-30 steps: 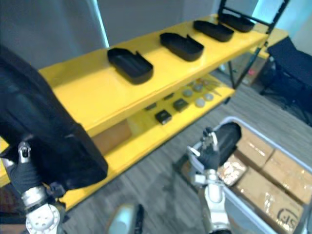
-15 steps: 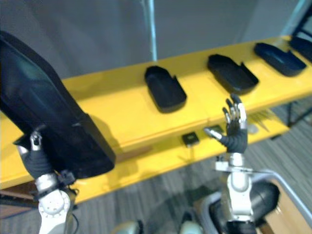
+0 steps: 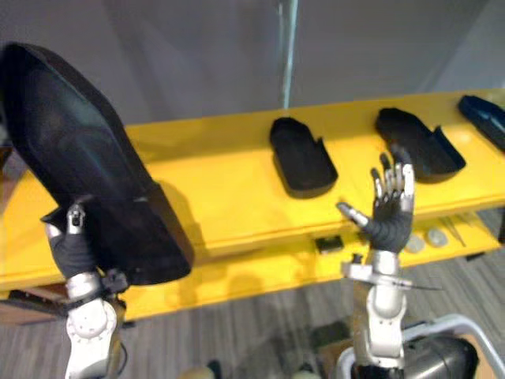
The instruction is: Walk over and take plastic housings, then place them on the shelf
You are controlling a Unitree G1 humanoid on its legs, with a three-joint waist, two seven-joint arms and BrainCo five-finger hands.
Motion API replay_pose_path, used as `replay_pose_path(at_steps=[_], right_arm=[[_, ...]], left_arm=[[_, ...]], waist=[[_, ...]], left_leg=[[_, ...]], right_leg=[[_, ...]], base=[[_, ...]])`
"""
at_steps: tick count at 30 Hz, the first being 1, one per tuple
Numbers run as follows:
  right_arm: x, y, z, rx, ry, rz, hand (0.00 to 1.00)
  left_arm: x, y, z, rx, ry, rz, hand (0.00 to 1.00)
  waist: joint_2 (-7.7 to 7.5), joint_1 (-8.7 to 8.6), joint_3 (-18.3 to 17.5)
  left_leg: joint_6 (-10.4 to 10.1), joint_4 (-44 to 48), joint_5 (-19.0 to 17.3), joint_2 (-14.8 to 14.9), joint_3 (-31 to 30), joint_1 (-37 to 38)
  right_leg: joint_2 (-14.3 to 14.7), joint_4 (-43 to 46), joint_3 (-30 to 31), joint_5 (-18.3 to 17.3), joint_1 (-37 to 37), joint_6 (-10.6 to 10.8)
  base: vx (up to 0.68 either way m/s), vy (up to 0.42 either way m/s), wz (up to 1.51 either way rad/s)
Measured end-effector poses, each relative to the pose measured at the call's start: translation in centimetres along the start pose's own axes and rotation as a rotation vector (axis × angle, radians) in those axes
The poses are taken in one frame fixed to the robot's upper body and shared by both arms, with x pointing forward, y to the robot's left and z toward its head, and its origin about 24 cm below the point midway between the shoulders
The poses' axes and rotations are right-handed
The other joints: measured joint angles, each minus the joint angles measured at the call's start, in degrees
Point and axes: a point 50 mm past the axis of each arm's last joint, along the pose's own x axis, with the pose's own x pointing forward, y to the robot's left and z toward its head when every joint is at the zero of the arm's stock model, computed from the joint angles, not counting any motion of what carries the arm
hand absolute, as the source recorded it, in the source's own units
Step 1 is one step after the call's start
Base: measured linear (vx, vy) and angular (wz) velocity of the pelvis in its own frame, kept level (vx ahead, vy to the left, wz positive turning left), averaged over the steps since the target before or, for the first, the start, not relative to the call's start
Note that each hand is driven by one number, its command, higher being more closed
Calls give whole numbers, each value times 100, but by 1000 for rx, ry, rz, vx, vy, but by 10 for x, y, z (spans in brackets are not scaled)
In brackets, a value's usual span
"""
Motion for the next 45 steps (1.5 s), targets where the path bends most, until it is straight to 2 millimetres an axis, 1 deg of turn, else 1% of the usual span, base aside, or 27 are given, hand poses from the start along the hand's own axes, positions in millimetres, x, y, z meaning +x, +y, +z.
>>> replay_pose_path(at_steps=[2, 3, 4, 6, 7, 8, 9, 11, 12, 13, 15, 17, 21, 22, 24, 26, 27, 28, 30, 32, 33, 35, 36, 38, 41, 43, 45], right_arm=[[-3, -1, 0, 5, 10, 22, 0], [-4, -1, 0, 13, 15, 32, 0], [-5, -1, -1, 14, 22, 41, 0], [-4, -3, -1, 20, 37, 87, 0], [-3, -3, 0, 27, 34, 105, 0], [0, -4, 2, 36, 27, 142, 0], [5, -3, 5, 41, 11, 186, 0], [14, -1, 8, 63, -3, 253, 0], [19, 3, 9, 78, -5, 306, 0], [20, 5, 9, 88, -3, 335, 0], [24, 16, 8, 120, 20, 463, 0], [26, 25, 7, 148, 32, 539, 0], [32, 47, 6, 221, 38, 684, 0], [32, 58, 6, 246, 44, 743, 0], [29, 72, 4, 294, 58, 812, 0], [26, 90, 1, 331, 81, 890, 0], [25, 93, 1, 339, 83, 906, 0], [24, 102, 1, 354, 84, 936, 0], [25, 113, 1, 370, 82, 974, 0], [28, 123, 4, 385, 61, 1002, 0], [32, 128, 8, 395, 36, 1004, 0], [37, 134, 12, 405, 11, 1001, 0], [37, 140, 13, 416, 3, 1003, 0], [37, 145, 14, 419, 2, 1004, 0], [37, 148, 15, 418, 1, 998, 0], [39, 150, 16, 425, -4, 983, 0], [39, 151, 16, 434, -2, 974, 0]], left_arm=[[13, -4, -14, 33, 52, -49, 100], [19, -7, -18, 40, 72, -52, 100], [23, -8, -22, 39, 92, -53, 100], [36, -13, -38, 43, 176, -37, 100], [40, -15, -44, 50, 202, -29, 100], [49, -16, -54, 69, 255, -16, 100], [57, -14, -65, 80, 313, -1, 100], [67, -11, -77, 119, 376, 21, 100], [73, -9, -82, 121, 412, 43, 100], [76, -7, -84, 123, 428, 55, 100], [85, -5, -92, 117, 493, 102, 100], [90, -7, -96, 101, 539, 118, 100], [93, -8, -100, 88, 587, 146, 100], [91, -10, -102, 84, 605, 142, 100], [89, -12, -104, 95, 622, 132, 100], [90, -14, -104, 100, 632, 129, 100], [92, -16, -103, 100, 630, 124, 100], [101, -24, -96, 94, 613, 105, 100], [110, -28, -89, 86, 596, 100, 100], [116, -27, -86, 109, 606, 95, 100], [123, -26, -83, 119, 602, 91, 100], [133, -28, -75, 121, 592, 78, 100], [140, -27, -70, 123, 579, 69, 100], [147, -27, -64, 132, 565, 58, 100], [159, -35, -52, 123, 542, 43, 100], [170, -40, -40, 106, 522, 41, 100], [181, -46, -27, 86, 490, 41, 100]], waist=[[85, -115, -61], [111, -176, -65], [134, -190, -75], [200, -313, -79], [223, -339, -65], [260, -368, -45], [301, -436, -22], [373, -540, 19], [420, -618, 45], [441, -653, 57], [525, -667, 103], [591, -691, 138], [618, -730, 153], [624, -742, 158], [651, -724, 181], [695, -676, 212], [707, -654, 218], [715, -647, 302], [689, -582, 444], [665, -503, 552], [639, -497, 709], [593, -477, 849], [564, -469, 882], [545, -474, 998], [533, -478, 1066], [512, -513, 1191], [488, -604, 1363]], left_leg=[[1, -21, -1, 8, 152, 24], [1, -27, -1, 7, 219, 25], [2, -27, -1, 10, 268, 25], [6, -9, 1, 15, 396, 15], [8, 0, 2, 14, 406, 13], [13, 6, 5, 12, 442, 22], [20, 9, 10, 10, 446, 14], [41, 5, 24, 2, 448, 27], [72, 5, 44, -9, 447, 26], [91, 0, 57, -17, 444, 24], [214, 2, 148, -61, 424, 20], [272, 2, 196, -80, 415, 19], [276, -1, 347, -111, 381, -103], [299, -1, 416, -142, 331, -177], [267, 1, 451, -157, 251, -180], [271, 7, 456, -181, 211, -215], [272, 22, 458, -190, 160, -265], [282, 21, 505, -232, -46, -383], [268, 11, 522, -255, -83, -486], [266, -1, 518, -283, -108, -588], [264, -15, 514, -291, -162, -592], [253, -33, 506, -337, -224, -672], [254, -15, 509, -372, -230, -799], [258, 2, 514, -393, -225, -811], [262, 20, 539, -418, -212, -933], [266, 18, 566, -426, -210, -984], [262, 8, 568, -427, -188, -990]], right_leg=[[17, -42, 150, 45, -83, 10], [23, -35, 236, 58, -110, 14], [25, -29, 270, 73, -151, 6], [30, 51, 439, 86, -297, 4], [29, 77, 466, 84, -320, 1], [29, 131, 558, 80, -398, -4], [31, 190, 630, 76, -476, -9], [31, 251, 727, 72, -551, -13], [25, 294, 774, 68, -595, -18], [20, 298, 786, 68, -608, -18], [-23, 387, 890, 61, -705, -25], [-41, 411, 893, 54, -718, -33], [-81, 491, 895, 6, -865, -102], [-114, 505, 877, 11, -915, -96], [-135, 543, 858, 9, -914, -99], [-196, 611, 821, -1, -951, -103], [-203, 635, 791, -1, -980, -103], [-248, 708, 614, -21, -1011, -85], [-317, 837, 533, -66, -1141, -83], [-371, 939, 529, -69, -1290, -72], [-391, 1018, 510, -63, -1311, -66], [-443, 1092, 481, -48, -1390, -50], [-489, 1124, 479, -8, -1509, -1], [-514, 1164, 497, 17, -1516, 17], [-539, 1247, 533, 36, -1681, 45], [-552, 1346, 549, 36, -1781, 42], [-547, 1417, 584, 19, -1846, 19]], base=[[-45, 0, -36], [-30, 11, -28], [-9, 12, -32], [-20, 8, -33], [-26, 8, -26], [-20, 3, -29], [-28, -2, -29], [-38, -7, -23], [-33, -4, -18], [-41, -8, -16], [-47, -15, -20], [-52, -19, -7], [-66, -18, 4], [-77, -11, 10], [-54, -2, 9], [-57, 35, 10], [-96, 16, 43], [-71, -5, 50], [-141, 21, 41], [-138, 44, 15], [-107, 27, 14], [-121, 31, 18], [-103, 47, 15], [-28, 17, 3], [0, 0, 0], [0, 0, 0], [3, -16, -5]])
